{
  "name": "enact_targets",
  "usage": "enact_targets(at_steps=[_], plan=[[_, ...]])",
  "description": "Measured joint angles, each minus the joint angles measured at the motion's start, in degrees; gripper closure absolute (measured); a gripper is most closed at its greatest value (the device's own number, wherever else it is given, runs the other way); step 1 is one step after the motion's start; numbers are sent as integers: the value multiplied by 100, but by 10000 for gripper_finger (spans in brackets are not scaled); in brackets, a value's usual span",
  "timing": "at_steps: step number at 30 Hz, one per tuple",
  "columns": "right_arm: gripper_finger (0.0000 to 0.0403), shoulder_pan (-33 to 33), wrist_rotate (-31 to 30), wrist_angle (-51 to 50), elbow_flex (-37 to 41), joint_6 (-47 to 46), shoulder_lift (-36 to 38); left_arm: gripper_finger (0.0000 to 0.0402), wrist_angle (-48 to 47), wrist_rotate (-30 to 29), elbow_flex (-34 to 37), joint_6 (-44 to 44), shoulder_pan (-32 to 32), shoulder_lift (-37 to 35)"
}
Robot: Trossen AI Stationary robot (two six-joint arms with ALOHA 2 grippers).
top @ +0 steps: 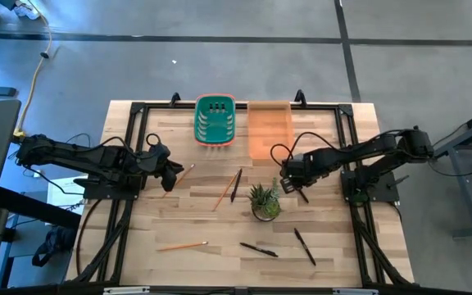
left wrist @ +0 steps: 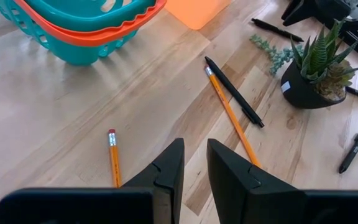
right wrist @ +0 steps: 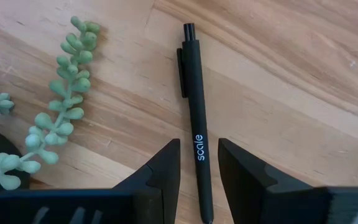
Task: Sort pens & pencils
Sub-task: Put the middle right black ballpoint pen into the orange bin
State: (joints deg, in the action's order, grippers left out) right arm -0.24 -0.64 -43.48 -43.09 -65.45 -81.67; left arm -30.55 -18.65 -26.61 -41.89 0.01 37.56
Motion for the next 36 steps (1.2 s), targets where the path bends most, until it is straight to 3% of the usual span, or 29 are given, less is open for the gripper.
enact_targets(at_steps=[36], plan=[[305, 63, 151, 107, 0, 256, -284, 344, 61, -13, 2, -39, 0, 2]])
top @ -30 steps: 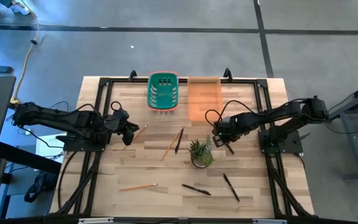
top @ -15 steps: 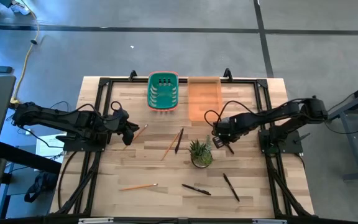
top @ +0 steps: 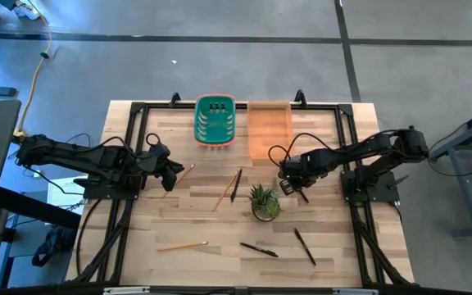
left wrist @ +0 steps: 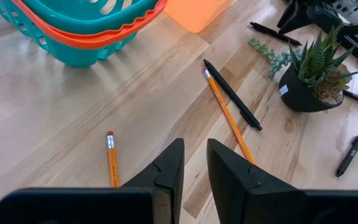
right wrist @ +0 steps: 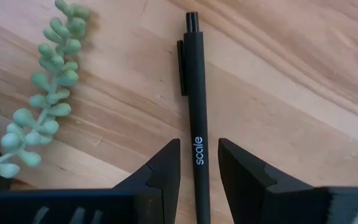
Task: Sort pens & pencils
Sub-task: Put the middle right black ballpoint pen into the orange bin
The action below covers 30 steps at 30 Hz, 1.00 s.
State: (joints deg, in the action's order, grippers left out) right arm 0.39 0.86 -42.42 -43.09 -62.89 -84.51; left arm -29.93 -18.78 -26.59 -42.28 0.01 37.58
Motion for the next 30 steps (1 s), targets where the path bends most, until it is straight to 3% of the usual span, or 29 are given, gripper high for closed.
enact_targets(at_steps=[30], plan=[[305, 13, 165, 159, 192, -110, 2, 344, 4, 11, 0, 0, 0, 0]])
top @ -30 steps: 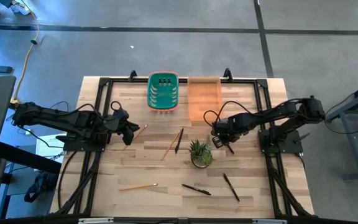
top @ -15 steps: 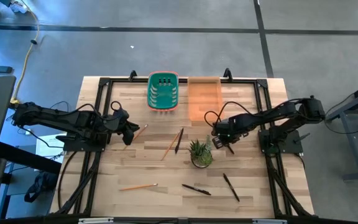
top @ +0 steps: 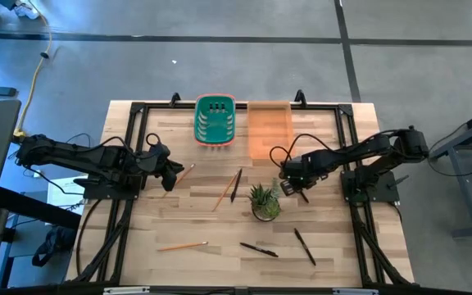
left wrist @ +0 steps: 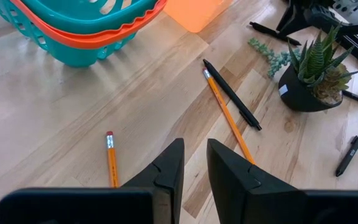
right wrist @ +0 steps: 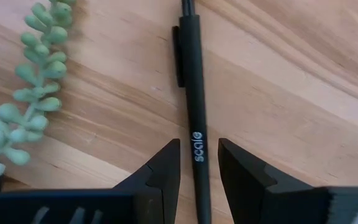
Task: Sort pens & pencils
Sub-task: Put the middle right black ballpoint pen into the orange bin
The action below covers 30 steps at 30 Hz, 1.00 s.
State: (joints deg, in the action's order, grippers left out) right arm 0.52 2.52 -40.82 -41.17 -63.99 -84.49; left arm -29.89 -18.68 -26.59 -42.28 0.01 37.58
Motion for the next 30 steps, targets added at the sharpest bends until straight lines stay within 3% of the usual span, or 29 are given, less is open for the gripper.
enact_targets(at_steps=[30], plan=[[305, 15, 75, 33, 0, -2, -108, 344, 24, -2, 0, -2, 0, 0]])
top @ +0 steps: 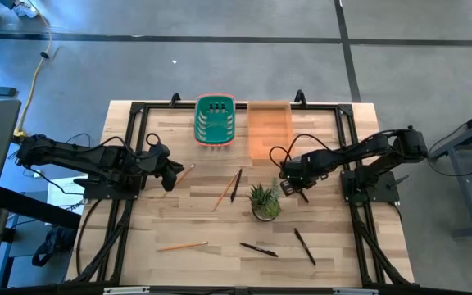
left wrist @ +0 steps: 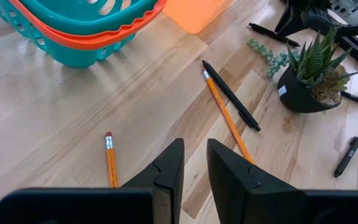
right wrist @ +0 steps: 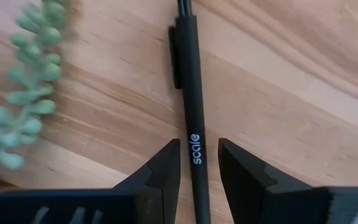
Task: Sort pens & pencils
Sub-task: Put the middle right black ballpoint pen into the orange bin
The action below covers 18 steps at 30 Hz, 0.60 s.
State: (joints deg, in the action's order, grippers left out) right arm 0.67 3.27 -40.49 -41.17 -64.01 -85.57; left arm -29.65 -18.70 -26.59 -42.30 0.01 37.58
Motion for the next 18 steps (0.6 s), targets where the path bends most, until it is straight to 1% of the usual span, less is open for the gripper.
enact_targets(at_steps=[3, 14, 16, 18], plan=[[305, -12, 66, 81, 0, 0, -102, 344, 2, 1, 0, -3, 0, 0], [306, -31, 30, 88, 0, 6, -102, 344, 2, 11, 0, -15, 0, 0], [313, -31, 40, 60, 0, 2, -102, 344, 2, 11, 0, -15, 0, 0], [330, -31, 42, 40, 0, 2, -102, 344, 2, 11, 0, -15, 0, 0]])
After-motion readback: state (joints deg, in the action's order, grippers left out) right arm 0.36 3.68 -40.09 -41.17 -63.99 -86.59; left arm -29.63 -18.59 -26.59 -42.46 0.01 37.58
